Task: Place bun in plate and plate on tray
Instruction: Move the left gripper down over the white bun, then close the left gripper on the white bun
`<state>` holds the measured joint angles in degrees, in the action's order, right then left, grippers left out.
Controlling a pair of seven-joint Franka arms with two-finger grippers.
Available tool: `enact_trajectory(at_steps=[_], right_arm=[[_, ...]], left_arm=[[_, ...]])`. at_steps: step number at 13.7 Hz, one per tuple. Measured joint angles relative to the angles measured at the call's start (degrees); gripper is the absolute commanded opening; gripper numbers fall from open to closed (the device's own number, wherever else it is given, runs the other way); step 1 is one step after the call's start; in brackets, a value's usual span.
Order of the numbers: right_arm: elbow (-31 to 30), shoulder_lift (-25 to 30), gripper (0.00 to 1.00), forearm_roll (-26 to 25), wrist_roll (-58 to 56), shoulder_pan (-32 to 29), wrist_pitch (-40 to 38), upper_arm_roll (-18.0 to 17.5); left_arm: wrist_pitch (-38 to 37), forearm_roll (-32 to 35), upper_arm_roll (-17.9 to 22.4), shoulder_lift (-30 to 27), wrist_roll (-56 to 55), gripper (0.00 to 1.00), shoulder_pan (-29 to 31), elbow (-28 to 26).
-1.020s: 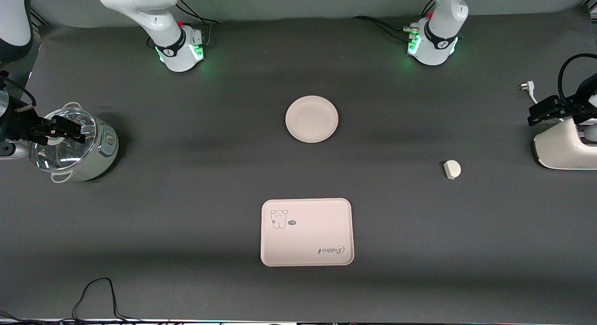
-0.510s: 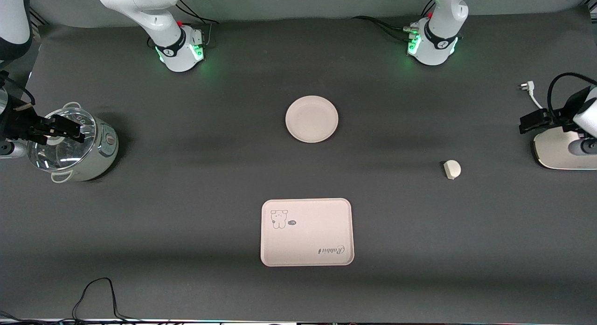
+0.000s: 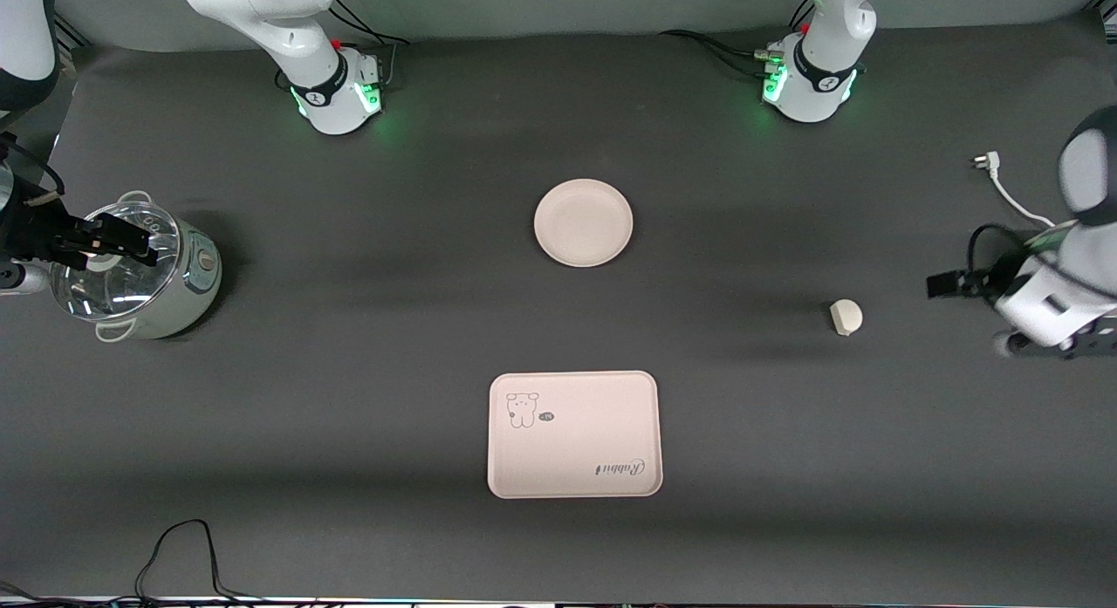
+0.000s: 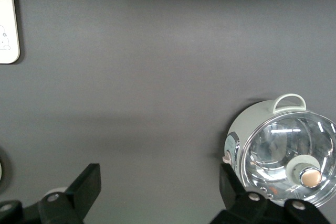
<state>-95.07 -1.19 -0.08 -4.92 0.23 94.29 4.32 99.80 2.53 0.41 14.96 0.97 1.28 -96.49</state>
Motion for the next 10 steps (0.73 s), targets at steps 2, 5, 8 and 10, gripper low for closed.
enact_trajectory(at_steps=[2,5,8,10], right_arm=[[-0.1,0.0,1.0,0.0,0.0,0.0,-0.01,0.0],[-0.18,-0.01,1.0,0.0,0.0,0.0,-0.02,0.0],[-0.19,0.0,1.0,0.0,0.0,0.0,-0.04,0.0],[-0.17,0.02,1.0,0.0,0.0,-0.01,-0.18,0.01]], left_arm=[[7.25,0.01,0.04,2.72,-0.3,1.0,0.03,-4.21],[12.6,0.01,-0.3,6.24,-4.94,1.0,-0.97,-7.78],[18.91,0.04,-0.62,8.35,-8.75,1.0,-3.91,-11.53],[25.28,0.08,-0.48,9.17,-8.93,1.0,-4.05,-15.53]])
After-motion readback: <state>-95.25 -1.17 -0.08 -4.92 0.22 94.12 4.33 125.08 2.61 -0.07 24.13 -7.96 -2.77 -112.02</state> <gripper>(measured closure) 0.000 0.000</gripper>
